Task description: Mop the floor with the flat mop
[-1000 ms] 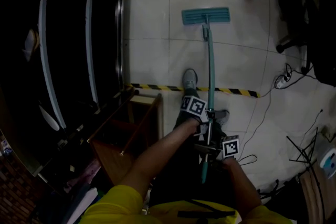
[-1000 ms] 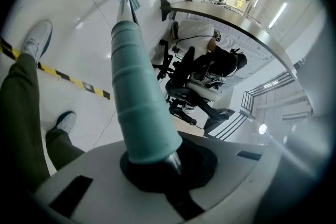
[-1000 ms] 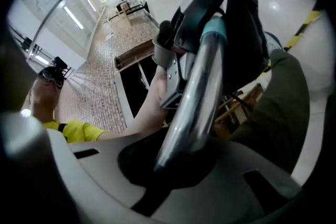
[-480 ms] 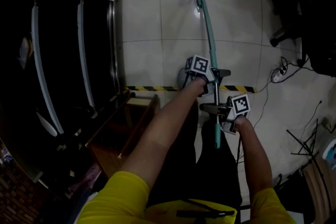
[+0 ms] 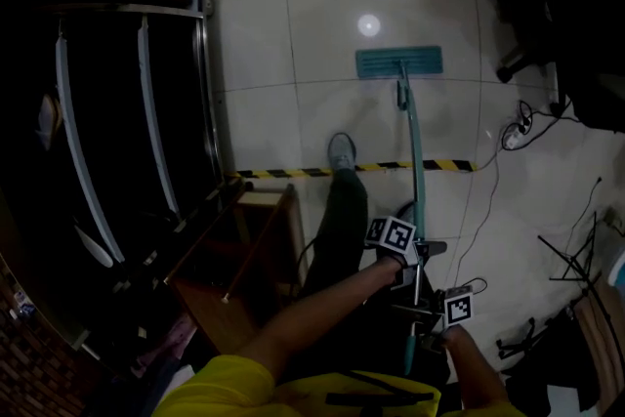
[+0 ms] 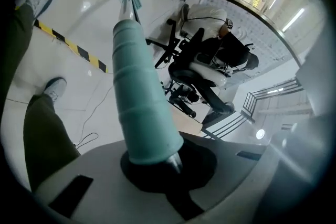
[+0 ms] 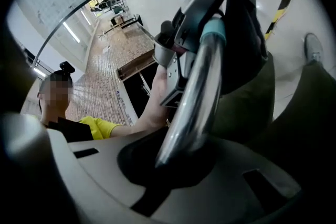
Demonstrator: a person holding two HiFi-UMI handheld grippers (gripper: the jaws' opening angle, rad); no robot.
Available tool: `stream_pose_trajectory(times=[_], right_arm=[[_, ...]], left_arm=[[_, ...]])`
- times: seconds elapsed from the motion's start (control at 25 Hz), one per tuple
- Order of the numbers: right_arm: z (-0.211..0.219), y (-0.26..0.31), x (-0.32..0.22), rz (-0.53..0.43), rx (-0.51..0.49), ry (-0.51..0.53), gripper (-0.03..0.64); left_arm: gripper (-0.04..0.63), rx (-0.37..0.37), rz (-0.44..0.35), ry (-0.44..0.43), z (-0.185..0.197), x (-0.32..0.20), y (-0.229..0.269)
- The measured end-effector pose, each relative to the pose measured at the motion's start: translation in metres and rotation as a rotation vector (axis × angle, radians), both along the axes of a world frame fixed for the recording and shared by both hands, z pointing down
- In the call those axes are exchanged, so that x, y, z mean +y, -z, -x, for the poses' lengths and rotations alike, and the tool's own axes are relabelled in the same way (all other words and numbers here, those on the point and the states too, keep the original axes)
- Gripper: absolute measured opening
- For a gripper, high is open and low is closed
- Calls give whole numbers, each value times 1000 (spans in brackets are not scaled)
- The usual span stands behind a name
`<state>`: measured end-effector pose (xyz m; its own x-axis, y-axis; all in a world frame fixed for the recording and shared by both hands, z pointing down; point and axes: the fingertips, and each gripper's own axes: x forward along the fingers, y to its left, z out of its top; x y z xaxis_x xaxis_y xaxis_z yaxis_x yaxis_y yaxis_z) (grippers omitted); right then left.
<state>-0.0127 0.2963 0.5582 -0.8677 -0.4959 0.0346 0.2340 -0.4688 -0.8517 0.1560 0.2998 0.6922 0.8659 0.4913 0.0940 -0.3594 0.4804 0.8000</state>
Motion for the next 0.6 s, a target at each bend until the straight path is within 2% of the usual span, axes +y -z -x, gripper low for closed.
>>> stream_pose_trajectory(times=[0.12,0.24,0.36,0.44,0.6], right_arm=[[-20,-36,-22,-62,47,5,17],[-54,-86,-69,-137,97,4,17],[-87,-133,-117,-157,140,26,14],[-102,-149,-145,-157,132,14,8],[-112,-143,-172,-188,88,-29,6]], left_arm=[[12,32,-41,-22,-22,-30,-24],[12,58,-105,-41,-59,-88,-61],[12,16,-210,-101,-93,-144,-103],[11,-9,-254,-135,-110,-172,-122],[11,35,-265,-95,-125,-197,-122]])
